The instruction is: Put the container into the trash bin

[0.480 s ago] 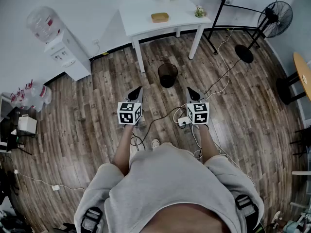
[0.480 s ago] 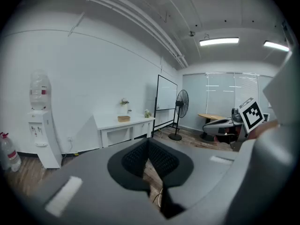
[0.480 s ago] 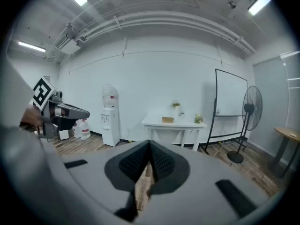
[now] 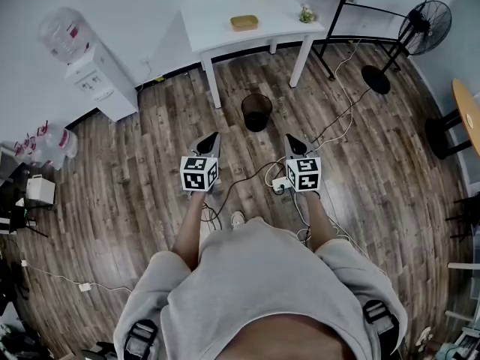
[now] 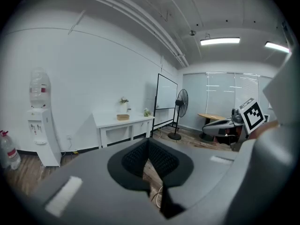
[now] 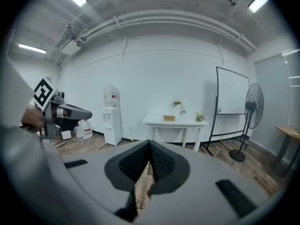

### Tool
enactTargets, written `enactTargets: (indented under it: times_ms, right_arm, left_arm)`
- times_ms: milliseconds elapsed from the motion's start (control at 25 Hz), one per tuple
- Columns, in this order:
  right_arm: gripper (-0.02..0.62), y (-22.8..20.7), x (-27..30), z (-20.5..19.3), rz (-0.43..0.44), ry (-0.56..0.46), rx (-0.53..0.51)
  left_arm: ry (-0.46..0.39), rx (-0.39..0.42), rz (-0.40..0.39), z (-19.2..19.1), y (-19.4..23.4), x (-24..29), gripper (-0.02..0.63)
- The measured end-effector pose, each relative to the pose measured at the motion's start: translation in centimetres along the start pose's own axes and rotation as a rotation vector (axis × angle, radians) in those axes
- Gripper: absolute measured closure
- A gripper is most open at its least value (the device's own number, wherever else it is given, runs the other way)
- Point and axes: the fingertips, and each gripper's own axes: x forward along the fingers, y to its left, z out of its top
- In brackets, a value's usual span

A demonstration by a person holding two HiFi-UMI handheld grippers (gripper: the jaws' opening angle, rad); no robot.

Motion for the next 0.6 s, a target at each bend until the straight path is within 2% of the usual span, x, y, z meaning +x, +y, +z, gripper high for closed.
enactTargets:
  times_ms: [200,360,400,440,520,600]
  right_arm:
    - [0.581,-0.4,-0.3,0.3,0.014,-0.023,0.021]
    - [0.578,0.0,-0.6,-0.1,0.063,-0.036,0.026]
    - [0.544,0.1,-0.6,-0.2,0.077,-0.039,0.027]
    - [0.466,0.2,-0.7,-0.4,0.089,-0.040,0.026]
    - [0.421,0.3,-0.7,-0.6,0.102,-0.043,0.021]
    - [0.416,0.2,-0.7,-1.1,0.104,-0.038,0.015]
  left_arm:
    - [0.008,-0.003,0.004,0.0,-0.5,0.3,0.595]
    - [0.022,-0.006,0.009,-0.6,-1.5,0.5,0.595]
    - [0.025,-0.001,0.011,-0.8,-1.8,0.6,0.595]
    - [0.028,0.005,0.013,-0.9,-2.0,0.6,0.595]
    - [0.030,0.007,0.018,-1.1,-2.5,0.6,0.595]
    - [0.031,0.001,0.023,-1.6,-2.7,0.6,0.595]
